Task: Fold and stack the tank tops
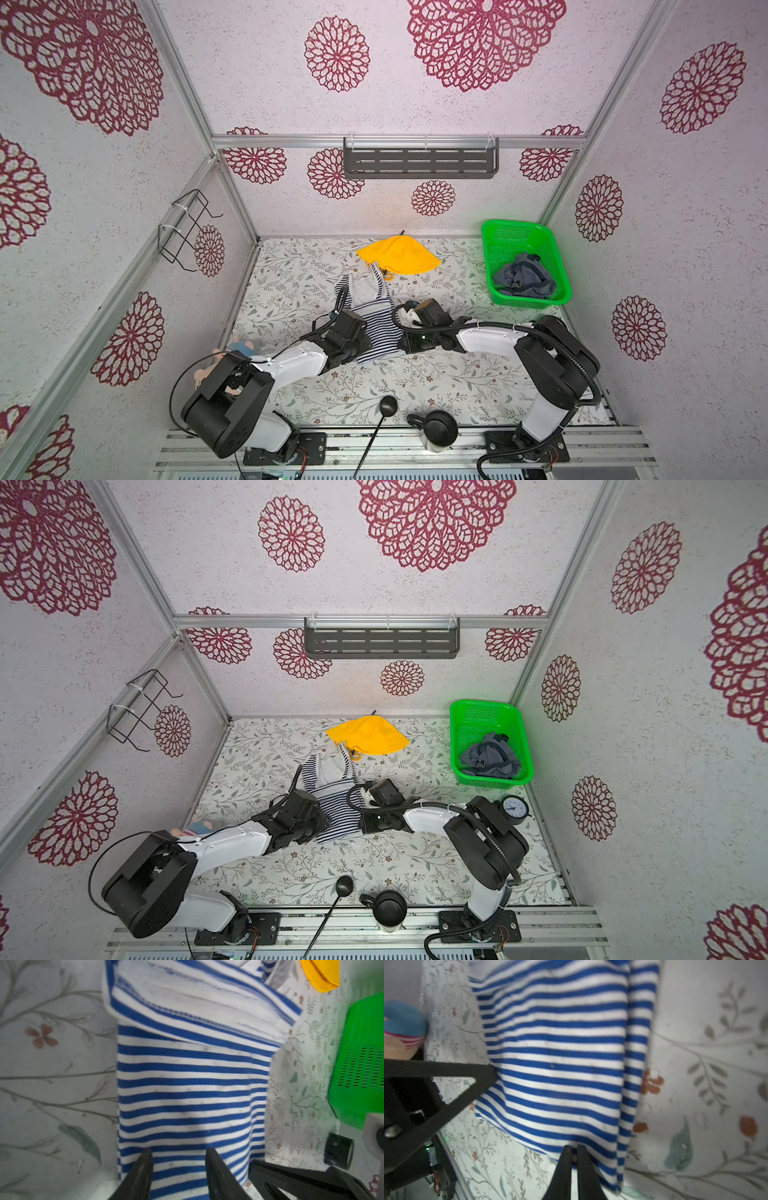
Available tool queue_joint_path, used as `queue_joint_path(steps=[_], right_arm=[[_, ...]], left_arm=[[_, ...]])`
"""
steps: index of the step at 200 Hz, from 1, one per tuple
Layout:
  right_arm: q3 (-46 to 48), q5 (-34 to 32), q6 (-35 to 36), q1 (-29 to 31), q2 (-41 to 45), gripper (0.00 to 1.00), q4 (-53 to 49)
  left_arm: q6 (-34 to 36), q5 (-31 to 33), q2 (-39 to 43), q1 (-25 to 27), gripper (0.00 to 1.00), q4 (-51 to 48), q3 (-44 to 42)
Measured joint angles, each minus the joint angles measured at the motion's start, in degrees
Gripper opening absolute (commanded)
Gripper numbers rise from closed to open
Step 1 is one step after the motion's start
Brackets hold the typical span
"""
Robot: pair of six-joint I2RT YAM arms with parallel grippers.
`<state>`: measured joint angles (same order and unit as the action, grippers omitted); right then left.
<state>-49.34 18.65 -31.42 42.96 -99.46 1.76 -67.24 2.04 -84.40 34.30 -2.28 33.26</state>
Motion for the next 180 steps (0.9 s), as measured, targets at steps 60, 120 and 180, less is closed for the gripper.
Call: queue_joint_path(steps=[60,120,180], right_arm=[[-1.68,-3.85,0.57,-0.33,-0.28,0.12,-0.81],[-7.17,-5.88,5.09,-0.55,3.8,0.29,-9.77],[-8.09,-6.03,6.93,-1.22,5.09,0.42,-13.05]], left_arm=[[-2.45,0.87,-0.98,0.35,0.53,5.9,-1.25],[1.22,3.45,14.64,0.61,0.71,-9.05,2.54],[-6.47,3.39,22.29,6.34,0.7,-9.97,-7.5]])
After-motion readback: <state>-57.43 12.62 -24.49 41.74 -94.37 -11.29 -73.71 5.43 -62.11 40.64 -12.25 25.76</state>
